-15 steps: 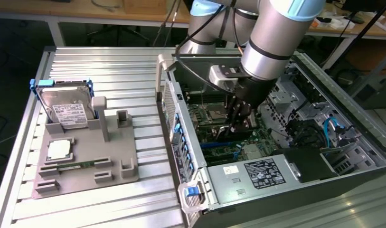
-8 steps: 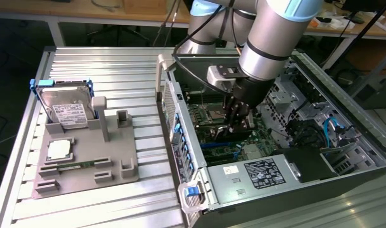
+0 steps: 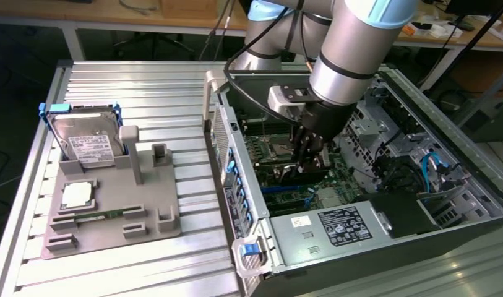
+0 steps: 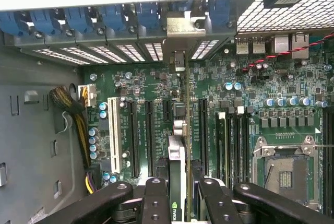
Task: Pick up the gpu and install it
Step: 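Insert the gpu into the slot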
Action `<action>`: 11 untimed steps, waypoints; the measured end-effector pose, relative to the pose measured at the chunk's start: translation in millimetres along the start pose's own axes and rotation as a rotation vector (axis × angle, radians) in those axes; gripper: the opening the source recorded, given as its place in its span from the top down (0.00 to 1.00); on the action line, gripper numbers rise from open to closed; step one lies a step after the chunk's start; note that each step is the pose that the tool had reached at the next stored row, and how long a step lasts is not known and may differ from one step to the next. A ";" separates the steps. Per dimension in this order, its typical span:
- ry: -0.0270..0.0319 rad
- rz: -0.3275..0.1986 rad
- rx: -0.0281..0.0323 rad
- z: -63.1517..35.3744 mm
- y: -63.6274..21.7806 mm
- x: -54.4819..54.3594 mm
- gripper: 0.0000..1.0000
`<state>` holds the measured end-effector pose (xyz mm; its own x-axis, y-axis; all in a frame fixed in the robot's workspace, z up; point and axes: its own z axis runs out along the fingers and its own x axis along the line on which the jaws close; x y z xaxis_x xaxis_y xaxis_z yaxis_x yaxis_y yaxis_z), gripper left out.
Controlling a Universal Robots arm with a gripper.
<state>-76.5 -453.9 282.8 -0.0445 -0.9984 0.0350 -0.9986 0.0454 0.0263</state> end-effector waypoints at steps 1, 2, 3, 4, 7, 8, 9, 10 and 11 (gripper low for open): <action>0.0001 0.000 0.0000 0.0 0.1 -1.5 0.73; 0.0001 0.000 0.0000 0.2 0.1 -1.5 0.73; -0.0001 0.000 0.0001 0.6 0.3 -1.6 0.73; -0.0002 0.000 0.0001 1.1 0.3 -1.6 0.73; 0.0000 0.000 0.0004 3.5 0.3 -1.7 0.73; 0.0000 -0.001 0.0012 4.0 0.3 -1.8 0.73; 0.0000 -0.002 0.0056 4.6 0.4 -2.1 0.73; -0.0002 -0.003 0.0100 5.0 0.3 -2.3 0.73; -0.0005 -0.003 0.0144 5.6 0.3 -2.7 0.73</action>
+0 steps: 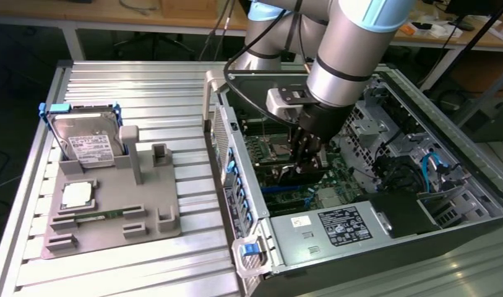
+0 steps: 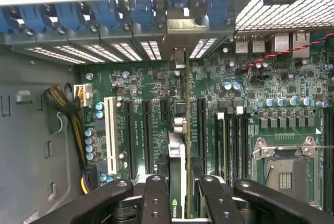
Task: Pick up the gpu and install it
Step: 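Insert the gpu into the slot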
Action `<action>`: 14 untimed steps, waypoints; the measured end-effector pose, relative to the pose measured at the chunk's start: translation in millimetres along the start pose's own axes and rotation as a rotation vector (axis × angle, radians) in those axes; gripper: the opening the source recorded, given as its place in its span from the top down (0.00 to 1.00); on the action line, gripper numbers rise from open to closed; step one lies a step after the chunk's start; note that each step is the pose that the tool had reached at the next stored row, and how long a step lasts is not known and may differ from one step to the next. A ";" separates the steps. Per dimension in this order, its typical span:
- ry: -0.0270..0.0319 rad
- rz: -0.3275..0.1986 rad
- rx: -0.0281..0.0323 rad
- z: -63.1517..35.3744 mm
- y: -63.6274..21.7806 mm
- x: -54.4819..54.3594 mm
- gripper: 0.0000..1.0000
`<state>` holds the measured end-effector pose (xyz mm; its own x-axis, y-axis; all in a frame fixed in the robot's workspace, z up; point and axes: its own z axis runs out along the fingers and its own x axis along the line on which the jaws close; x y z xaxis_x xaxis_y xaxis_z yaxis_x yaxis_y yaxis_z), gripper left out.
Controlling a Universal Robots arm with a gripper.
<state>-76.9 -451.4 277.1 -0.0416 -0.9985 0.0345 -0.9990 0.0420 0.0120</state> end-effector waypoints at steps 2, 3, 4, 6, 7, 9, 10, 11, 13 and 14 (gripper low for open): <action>-0.0001 0.000 0.0022 0.7 0.6 -0.2 0.73; 0.0000 0.000 0.0025 1.0 1.0 -0.3 0.73; 0.0012 0.000 0.0028 1.1 1.1 -0.5 0.73; 0.0059 0.000 0.0030 1.2 1.2 -0.8 0.73; 0.0061 0.000 0.0039 1.4 1.6 -0.9 0.73; 0.0057 0.000 0.0063 2.1 2.2 -1.5 0.73; 0.0057 0.000 0.0069 2.3 2.2 -1.7 0.73; 0.0058 0.000 0.0079 2.4 2.2 -2.0 0.73; 0.0052 0.000 0.0100 2.5 2.3 -2.3 0.73; 0.0043 0.000 0.0103 2.6 2.3 -2.3 0.73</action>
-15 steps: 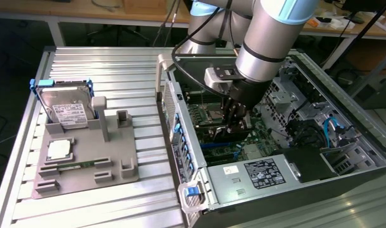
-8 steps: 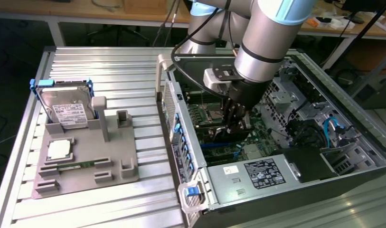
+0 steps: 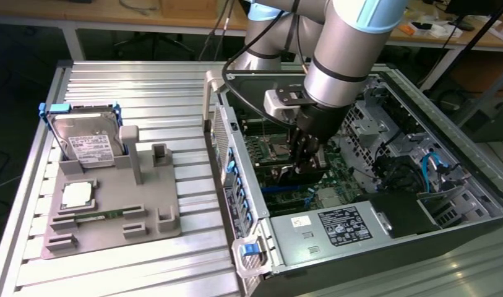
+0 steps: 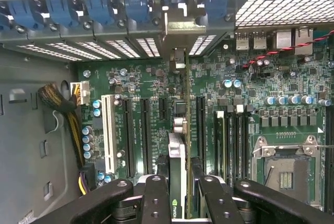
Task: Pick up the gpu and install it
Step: 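Insert the gpu into the slot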
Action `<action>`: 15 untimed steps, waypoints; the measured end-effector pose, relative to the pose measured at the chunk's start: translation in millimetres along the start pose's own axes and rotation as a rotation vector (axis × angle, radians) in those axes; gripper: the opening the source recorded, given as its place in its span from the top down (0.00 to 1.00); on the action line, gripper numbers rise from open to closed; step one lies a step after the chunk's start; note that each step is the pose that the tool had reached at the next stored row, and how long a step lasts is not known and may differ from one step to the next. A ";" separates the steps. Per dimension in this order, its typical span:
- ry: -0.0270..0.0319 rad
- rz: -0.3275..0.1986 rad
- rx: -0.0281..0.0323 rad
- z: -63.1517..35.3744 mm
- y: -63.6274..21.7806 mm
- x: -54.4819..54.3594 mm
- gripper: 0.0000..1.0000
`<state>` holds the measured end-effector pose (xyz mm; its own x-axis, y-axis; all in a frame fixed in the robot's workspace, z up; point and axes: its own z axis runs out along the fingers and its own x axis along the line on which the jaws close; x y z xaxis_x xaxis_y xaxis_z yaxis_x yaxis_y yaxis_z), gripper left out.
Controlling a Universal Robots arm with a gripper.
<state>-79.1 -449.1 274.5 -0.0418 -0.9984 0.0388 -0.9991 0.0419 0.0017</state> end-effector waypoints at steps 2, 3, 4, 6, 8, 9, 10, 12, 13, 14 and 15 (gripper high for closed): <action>-0.0045 0.000 0.0025 0.6 0.9 0.0 0.73; -0.0047 0.000 0.0026 0.8 1.3 -0.3 0.73; -0.0047 0.000 0.0026 1.0 1.7 -0.4 0.73; -0.0046 0.000 0.0027 1.1 2.8 -0.4 0.73; -0.0047 0.000 0.0032 1.5 4.0 -0.4 0.73; -0.0045 0.000 0.0032 1.7 4.1 -0.4 0.73; -0.0047 0.000 0.0035 2.0 4.2 -0.7 0.73; -0.0047 0.000 0.0036 2.7 4.4 -1.2 0.73; -0.0047 0.000 0.0036 3.3 4.7 -1.4 0.73; -0.0047 0.000 0.0038 4.7 5.4 -1.7 0.73; -0.0045 0.000 0.0038 5.2 6.0 -1.6 0.73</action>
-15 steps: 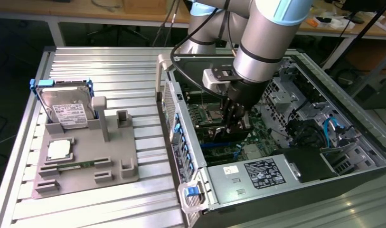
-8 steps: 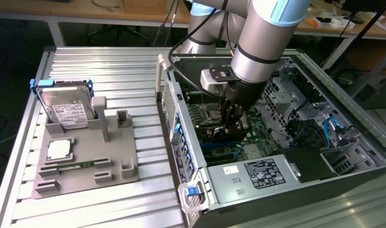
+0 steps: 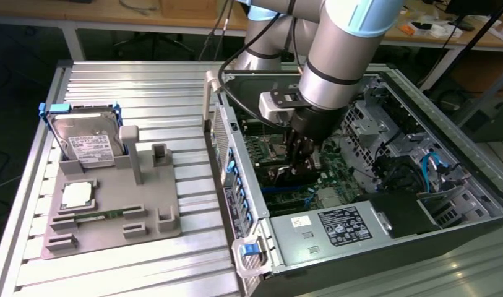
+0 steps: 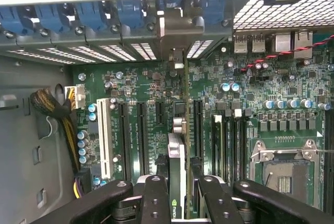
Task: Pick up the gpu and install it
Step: 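Insert the gpu into the slot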
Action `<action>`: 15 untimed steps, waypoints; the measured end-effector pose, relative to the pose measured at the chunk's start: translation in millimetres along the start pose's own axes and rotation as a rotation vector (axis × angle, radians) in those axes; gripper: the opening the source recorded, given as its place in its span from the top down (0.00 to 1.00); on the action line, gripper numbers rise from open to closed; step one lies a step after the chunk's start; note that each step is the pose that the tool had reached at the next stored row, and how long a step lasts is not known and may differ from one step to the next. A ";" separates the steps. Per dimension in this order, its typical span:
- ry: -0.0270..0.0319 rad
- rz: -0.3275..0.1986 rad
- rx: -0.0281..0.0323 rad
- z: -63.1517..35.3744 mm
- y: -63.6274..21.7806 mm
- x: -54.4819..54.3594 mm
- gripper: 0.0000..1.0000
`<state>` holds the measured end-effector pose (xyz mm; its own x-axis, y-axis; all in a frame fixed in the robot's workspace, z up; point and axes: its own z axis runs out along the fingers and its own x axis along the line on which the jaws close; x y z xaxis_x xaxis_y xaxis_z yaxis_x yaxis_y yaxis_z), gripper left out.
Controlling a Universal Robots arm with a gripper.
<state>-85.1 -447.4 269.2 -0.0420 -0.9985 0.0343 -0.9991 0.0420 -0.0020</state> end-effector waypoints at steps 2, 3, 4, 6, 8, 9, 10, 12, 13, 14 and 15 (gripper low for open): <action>-0.0001 0.000 0.0001 0.9 0.6 0.0 0.73; 0.0000 0.000 0.0000 1.0 0.8 0.0 0.73; -0.0002 0.000 0.0001 1.6 1.0 -0.1 0.73; -0.0003 0.000 0.0001 2.9 1.5 -0.1 0.73; -0.0001 0.000 0.0001 3.8 2.0 -0.1 0.73; 0.0001 0.000 0.0000 4.0 2.4 -0.1 0.73; 0.0001 0.000 -0.0001 4.0 2.4 -0.1 0.73; -0.0002 0.000 0.0001 4.1 2.4 -0.1 0.73; -0.0002 0.000 0.0001 4.2 2.4 -0.1 0.73; -0.0002 0.000 0.0001 4.1 2.4 -0.1 0.73; -0.0003 0.000 0.0001 4.1 2.4 -0.1 0.73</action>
<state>-87.5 -447.3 265.1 -0.0420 -0.9985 0.0340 -0.9991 0.0420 -0.0022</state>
